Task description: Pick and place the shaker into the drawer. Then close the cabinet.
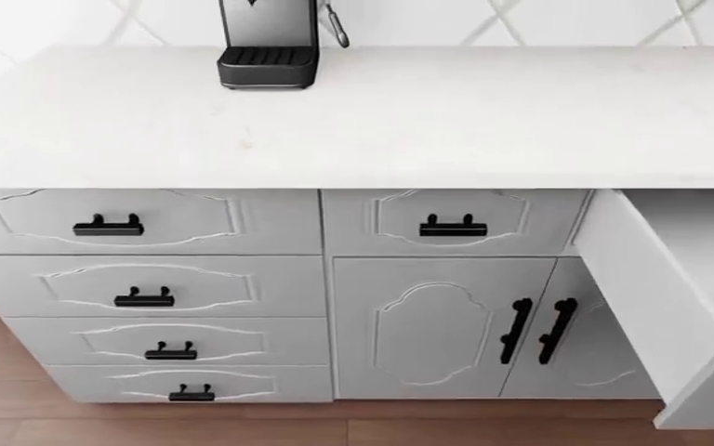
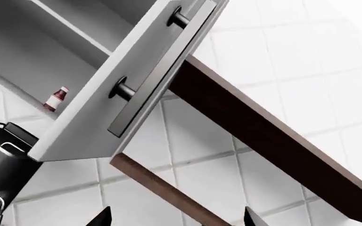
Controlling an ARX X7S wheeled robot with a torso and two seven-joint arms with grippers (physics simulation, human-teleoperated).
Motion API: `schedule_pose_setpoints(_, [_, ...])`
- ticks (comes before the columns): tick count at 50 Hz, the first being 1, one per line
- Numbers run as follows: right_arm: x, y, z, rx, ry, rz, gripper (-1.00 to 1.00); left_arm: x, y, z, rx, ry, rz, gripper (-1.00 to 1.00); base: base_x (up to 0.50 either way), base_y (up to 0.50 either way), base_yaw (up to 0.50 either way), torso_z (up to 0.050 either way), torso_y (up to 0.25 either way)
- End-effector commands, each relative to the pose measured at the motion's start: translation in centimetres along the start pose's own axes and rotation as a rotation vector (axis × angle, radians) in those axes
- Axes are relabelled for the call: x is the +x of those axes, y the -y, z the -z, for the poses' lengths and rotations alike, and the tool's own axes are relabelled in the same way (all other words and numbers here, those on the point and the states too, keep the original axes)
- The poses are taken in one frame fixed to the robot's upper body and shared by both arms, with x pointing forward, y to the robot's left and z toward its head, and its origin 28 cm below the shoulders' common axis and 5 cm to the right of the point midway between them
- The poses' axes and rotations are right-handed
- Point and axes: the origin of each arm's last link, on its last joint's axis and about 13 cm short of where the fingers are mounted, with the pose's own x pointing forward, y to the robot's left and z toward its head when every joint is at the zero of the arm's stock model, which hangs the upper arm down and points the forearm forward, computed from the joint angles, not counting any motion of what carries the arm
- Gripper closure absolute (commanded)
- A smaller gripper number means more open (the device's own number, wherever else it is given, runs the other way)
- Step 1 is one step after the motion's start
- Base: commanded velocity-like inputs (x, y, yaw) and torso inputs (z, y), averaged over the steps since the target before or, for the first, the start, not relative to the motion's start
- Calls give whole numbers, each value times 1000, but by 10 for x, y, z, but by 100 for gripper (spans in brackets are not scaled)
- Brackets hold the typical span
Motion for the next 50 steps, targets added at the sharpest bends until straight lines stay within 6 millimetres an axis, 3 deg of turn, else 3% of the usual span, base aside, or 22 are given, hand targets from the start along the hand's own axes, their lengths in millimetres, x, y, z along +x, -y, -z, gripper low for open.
schedule_pose_setpoints(1, [-5,7,-10,-35,3,33,-100,-4,2,-3,4,6,15,-100,500,0,0,0,0])
schedule_pose_setpoints(12, [-11,24,0,-44,-29,93,-100,-6,3,-2,11,2,18,-100,500,0,0,0,0])
schedule_pose_setpoints(50, [-9,10,8,-77,-49,53,-100,-10,9,5,3,-5,52,-100,500,0,0,0,1])
